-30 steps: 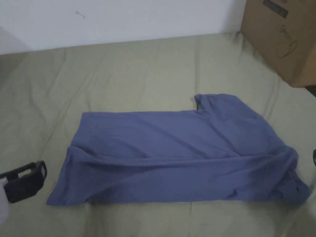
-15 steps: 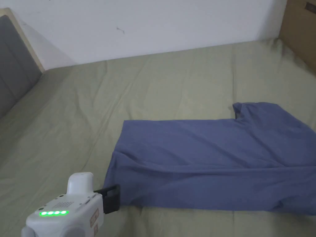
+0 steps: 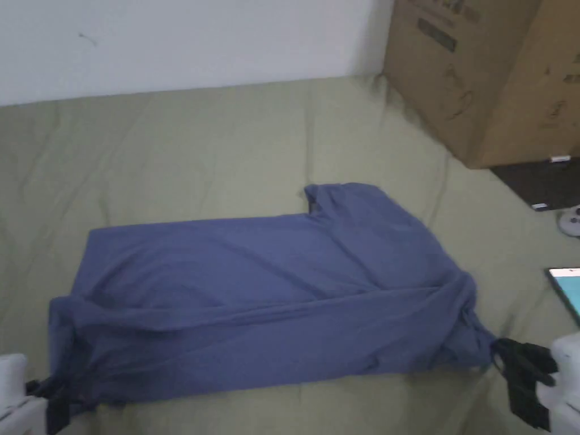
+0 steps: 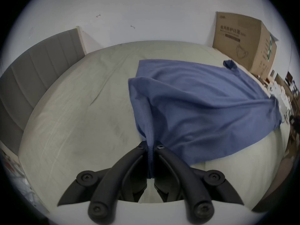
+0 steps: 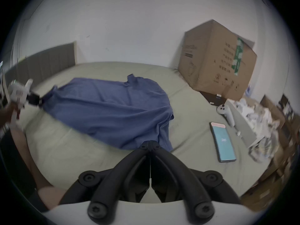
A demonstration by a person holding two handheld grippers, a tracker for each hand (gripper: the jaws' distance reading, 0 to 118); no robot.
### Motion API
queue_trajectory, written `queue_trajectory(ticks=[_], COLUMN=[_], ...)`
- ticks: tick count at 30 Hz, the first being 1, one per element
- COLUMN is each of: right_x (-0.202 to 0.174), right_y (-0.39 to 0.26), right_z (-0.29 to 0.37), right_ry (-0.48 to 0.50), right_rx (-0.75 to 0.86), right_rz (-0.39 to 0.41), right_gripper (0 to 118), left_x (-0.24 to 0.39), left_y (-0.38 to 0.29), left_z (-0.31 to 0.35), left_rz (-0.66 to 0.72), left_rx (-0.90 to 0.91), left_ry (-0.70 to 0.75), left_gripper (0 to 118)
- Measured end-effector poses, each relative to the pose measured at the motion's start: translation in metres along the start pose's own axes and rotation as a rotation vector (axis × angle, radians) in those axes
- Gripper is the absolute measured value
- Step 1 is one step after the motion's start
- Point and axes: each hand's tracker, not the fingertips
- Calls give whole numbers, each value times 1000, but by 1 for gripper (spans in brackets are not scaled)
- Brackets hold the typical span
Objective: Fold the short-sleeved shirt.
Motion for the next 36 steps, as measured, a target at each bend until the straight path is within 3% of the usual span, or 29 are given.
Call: queue_trajectory(ticks=[1,2,3,4,6,8,9,11,12,19,26,33,35,36], right_x=[11,15,18,21,24,27,27,25,21,28,23,6,4,2], right_y=[-7,-5,-4,-4,-2,-3,-8,-10,-9,7,-24,-68,-72,-73], right_z=[-16,-32,-45,-54,-72,-90,-99,-102,-99,-32,39,55,61,63], right_ry=[30,6,-22,-26,1,35,54,89,105,95,119,72,30,-12], right_rx=[-22,-92,-137,-117,-179,-236,-253,-233,-214,-161,-224,-308,-272,-267], right_rz=[-19,-11,-10,-20,-77,-100,-86,-84,-102,-148,-18,36,16,26], right_gripper=[76,90,90,118,118,115,106,18,10,10,10,10,14,27], left_x=[-4,-7,-9,-20,-20,-20,-20,-18,-15,-35,-51,-51,-45,-40], left_y=[0,1,1,-4,-5,-6,-6,-5,-5,-10,-60,-138,-147,-148], left_z=[4,7,9,2,4,3,3,6,10,54,131,125,132,138], left_rz=[33,60,70,71,54,30,31,40,41,69,66,110,137,131], left_rx=[10,9,5,0,5,0,-4,-12,-12,33,9,-98,-81,-77], left_ry=[-3,-9,-15,-22,-19,-14,-15,-23,-22,-47,-79,-79,-75,-59], left_gripper=[5,5,5,5,5,5,5,5,5,5,5,5,13,30])
